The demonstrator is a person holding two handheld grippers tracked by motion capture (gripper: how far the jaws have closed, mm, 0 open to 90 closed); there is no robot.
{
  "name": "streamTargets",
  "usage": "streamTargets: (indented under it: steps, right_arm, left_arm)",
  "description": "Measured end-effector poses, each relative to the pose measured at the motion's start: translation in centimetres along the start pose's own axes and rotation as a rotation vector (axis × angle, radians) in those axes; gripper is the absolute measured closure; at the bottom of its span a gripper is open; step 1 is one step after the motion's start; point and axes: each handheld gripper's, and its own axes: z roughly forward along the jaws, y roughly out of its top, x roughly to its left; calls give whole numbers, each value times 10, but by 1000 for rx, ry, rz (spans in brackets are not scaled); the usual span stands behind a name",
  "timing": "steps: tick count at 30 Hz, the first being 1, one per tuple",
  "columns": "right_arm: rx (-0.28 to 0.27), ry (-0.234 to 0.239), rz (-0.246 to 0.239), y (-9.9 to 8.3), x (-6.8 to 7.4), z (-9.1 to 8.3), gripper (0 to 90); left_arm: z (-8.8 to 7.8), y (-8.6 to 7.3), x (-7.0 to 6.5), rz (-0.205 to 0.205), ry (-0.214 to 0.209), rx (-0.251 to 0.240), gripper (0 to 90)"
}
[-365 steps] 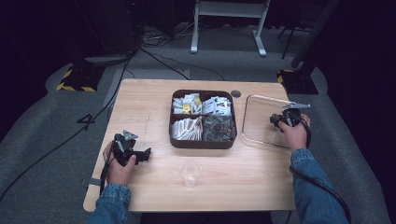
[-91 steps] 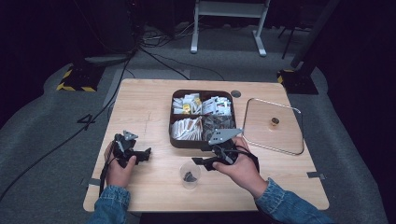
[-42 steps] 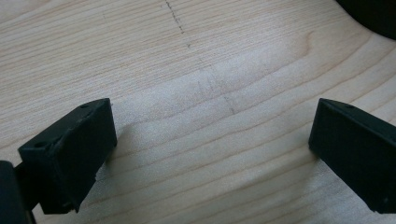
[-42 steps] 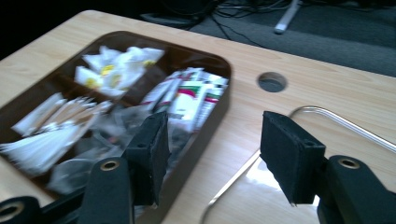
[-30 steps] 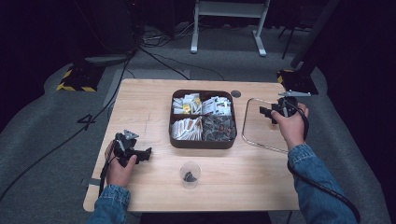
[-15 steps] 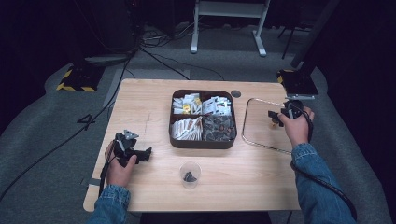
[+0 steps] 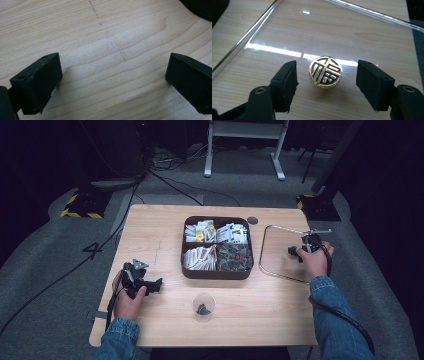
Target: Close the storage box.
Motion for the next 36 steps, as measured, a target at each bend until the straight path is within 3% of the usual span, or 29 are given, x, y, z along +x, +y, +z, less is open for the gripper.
streamTargets:
  steps: [13, 17, 20, 36]
  right_arm:
    - [32, -12, 9, -6, -3, 16, 432]
    - [17, 10, 1, -5, -2, 16, 579]
    - [14, 10, -20, -5, 0, 15, 588]
    - [4, 12, -25, -6, -2, 15, 590]
  left_arm:
    - [0, 0, 0, 1, 0, 0, 13]
    - [0, 0, 0, 0, 0, 0, 13]
    - [0, 0, 0, 0, 0, 0, 12]
    - [0, 0, 0, 0, 0, 0, 13]
